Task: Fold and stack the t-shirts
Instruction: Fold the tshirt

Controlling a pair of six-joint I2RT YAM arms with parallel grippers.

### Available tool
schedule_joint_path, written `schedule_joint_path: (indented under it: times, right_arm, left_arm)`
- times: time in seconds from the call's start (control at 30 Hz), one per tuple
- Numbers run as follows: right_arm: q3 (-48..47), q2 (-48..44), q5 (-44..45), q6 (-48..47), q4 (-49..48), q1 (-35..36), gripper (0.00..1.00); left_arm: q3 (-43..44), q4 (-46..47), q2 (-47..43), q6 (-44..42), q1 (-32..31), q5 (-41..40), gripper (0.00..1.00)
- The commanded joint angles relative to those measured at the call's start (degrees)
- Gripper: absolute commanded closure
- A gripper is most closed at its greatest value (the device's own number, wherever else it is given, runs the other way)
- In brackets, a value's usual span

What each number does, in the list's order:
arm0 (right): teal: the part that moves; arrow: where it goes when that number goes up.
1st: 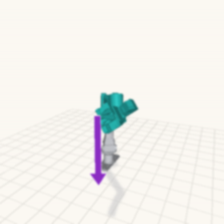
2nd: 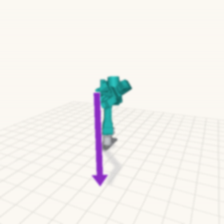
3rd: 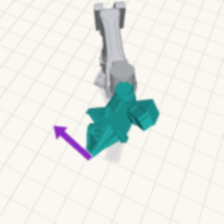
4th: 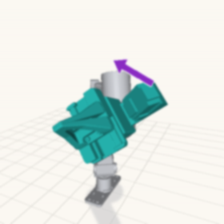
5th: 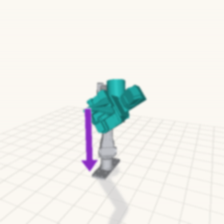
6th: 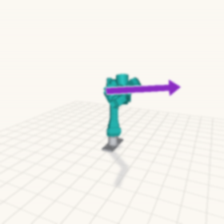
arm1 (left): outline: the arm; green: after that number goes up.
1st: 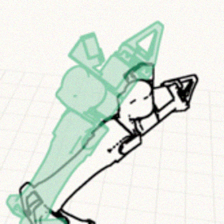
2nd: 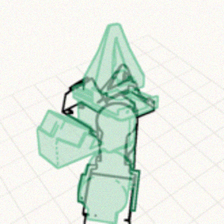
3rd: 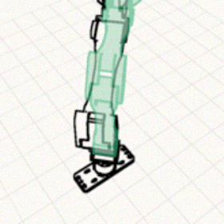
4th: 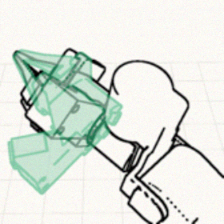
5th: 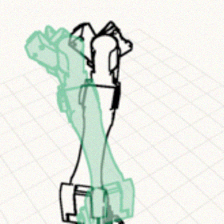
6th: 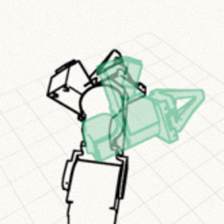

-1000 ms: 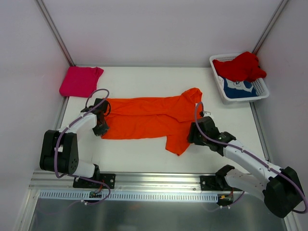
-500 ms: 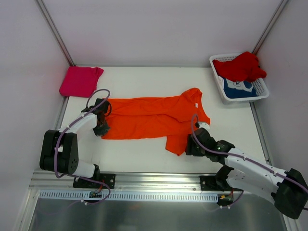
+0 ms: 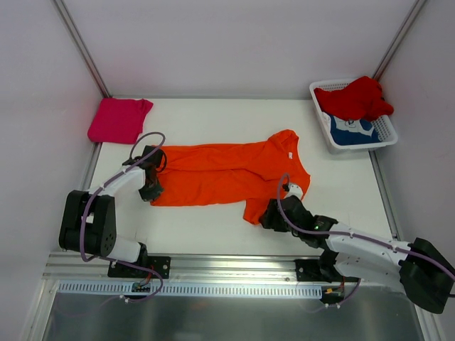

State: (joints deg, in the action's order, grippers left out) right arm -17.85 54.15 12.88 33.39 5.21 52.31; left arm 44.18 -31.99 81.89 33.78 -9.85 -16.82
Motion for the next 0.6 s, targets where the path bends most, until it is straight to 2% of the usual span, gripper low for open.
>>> schedule_joint_path:
  times: [0.0, 0.1, 0.3, 0.57]
  right_arm:
    - [5.09, -1.50, -0.15, 6.77, -11.27, 0.86, 0.42]
    - [6.59, -4.13, 1.96, 8.18, -12.60, 0.86, 0.42]
    - [6.51, -7.39, 3.29, 8.10, -8.47, 1.03, 0.43]
    - [7.82, -17.93, 10.13, 12.23, 3.74, 6.83, 0.43]
  left_arm:
    - [1.61, -1.50, 0.73, 1.02, -0.88, -0.41, 1.00]
    - [1.78, -1.50, 0.99, 1.02, -1.23, -0.50, 1.00]
    - [2.05, -1.50, 1.52, 1.11, -1.67, -0.67, 1.00]
    - [1.87, -1.50, 1.26, 1.20, -2.02, -0.76, 1.00]
